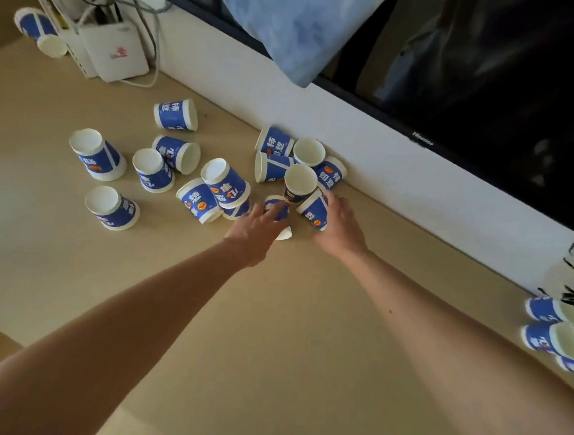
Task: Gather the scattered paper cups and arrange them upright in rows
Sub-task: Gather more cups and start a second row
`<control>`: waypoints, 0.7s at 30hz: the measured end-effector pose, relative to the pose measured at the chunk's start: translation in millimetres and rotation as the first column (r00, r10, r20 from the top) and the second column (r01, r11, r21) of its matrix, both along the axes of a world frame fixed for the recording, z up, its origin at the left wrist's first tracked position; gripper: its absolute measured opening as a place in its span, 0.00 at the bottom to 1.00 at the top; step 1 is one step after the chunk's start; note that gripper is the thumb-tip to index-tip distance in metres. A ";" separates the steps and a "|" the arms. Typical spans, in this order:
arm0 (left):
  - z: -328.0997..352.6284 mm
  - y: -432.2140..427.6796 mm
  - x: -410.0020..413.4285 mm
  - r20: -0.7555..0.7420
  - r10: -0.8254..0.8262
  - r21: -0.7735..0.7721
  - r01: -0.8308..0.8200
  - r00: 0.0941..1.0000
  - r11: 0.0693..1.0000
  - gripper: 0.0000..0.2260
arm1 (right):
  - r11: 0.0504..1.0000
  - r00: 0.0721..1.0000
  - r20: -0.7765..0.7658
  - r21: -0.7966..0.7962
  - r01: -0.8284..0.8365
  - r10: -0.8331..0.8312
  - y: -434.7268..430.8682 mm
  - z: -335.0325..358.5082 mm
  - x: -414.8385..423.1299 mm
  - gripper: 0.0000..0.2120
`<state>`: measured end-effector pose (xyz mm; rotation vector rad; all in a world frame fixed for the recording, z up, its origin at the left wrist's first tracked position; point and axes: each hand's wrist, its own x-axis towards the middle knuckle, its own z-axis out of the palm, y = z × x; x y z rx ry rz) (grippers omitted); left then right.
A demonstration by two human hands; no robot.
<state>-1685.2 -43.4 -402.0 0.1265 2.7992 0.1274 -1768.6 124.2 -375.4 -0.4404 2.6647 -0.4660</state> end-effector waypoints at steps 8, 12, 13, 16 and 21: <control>-8.8 2.6 20.1 -0.037 -0.103 -0.112 0.098 0.994 0.989 0.35 | 0.997 0.993 -0.096 0.057 -0.056 0.061 -0.1 -28.0 -3.1 0.37; -16.1 5.0 33.0 -0.048 -0.041 -0.077 0.037 0.998 0.996 0.35 | 0.993 0.976 -0.201 0.106 -0.060 0.080 0.3 -37.7 3.5 0.29; -17.8 5.7 37.2 -0.051 -0.007 -0.047 0.005 0.999 0.999 0.34 | 0.992 0.973 -0.215 0.111 -0.054 0.077 -1.3 -39.5 5.2 0.28; -21.5 8.1 53.0 -0.077 0.082 0.058 -0.078 0.994 0.995 0.32 | 0.998 0.974 -0.223 0.064 -0.018 0.032 -2.0 -45.0 12.1 0.28; -15.5 18.1 77.5 -0.067 0.350 0.346 -0.307 0.934 0.887 0.28 | 0.949 0.967 0.043 -0.188 0.253 -0.250 27.3 -39.2 34.8 0.41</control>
